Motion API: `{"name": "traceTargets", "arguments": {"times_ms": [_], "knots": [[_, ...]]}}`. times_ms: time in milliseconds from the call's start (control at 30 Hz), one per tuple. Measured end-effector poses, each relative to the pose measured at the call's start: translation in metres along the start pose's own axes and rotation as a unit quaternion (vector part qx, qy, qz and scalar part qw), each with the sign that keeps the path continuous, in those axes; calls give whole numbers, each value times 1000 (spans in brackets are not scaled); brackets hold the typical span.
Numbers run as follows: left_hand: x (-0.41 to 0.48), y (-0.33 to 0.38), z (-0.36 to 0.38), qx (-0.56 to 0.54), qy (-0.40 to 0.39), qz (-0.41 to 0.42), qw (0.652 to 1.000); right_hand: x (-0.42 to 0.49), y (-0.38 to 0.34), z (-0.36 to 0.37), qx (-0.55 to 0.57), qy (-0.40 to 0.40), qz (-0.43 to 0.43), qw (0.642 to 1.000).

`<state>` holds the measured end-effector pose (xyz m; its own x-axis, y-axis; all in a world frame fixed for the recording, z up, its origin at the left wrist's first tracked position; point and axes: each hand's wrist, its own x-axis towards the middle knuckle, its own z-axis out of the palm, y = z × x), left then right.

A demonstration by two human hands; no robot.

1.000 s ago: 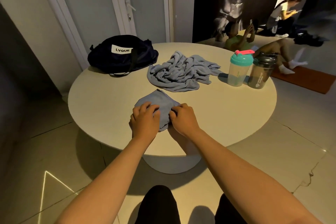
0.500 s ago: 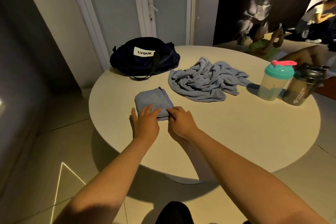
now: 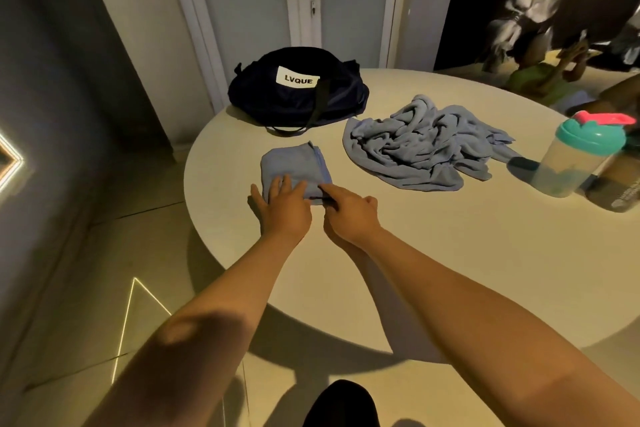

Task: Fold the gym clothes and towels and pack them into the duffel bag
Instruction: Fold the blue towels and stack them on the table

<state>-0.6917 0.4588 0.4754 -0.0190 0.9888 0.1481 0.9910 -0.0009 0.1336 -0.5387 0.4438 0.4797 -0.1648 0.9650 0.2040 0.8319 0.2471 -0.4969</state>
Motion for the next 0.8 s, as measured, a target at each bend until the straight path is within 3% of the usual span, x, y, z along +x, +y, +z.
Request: {"name": "traceTargets", "arguments": {"times_ms": [100, 233, 367, 500, 700, 800], "knots": [[-3, 20, 2, -41, 46, 25, 998, 2, 16, -13, 118, 44, 16, 992], [-17, 69, 5, -137, 46, 81, 986, 1, 62, -35, -26, 167, 80, 982], [-20, 110, 10, -194, -42, 51, 979, 4, 99, -57, -92, 131, 159, 974], [-19, 120, 15, -186, -41, 39, 981, 4, 115, -71, -105, 13, 169, 980], [-18, 115, 25, -218, 29, 56, 974, -17, 101, -60, -86, 150, 128, 976], [-20, 113, 25, -263, 46, 91, 959, -35, 96, -57, 4, 184, 94, 978]]}}
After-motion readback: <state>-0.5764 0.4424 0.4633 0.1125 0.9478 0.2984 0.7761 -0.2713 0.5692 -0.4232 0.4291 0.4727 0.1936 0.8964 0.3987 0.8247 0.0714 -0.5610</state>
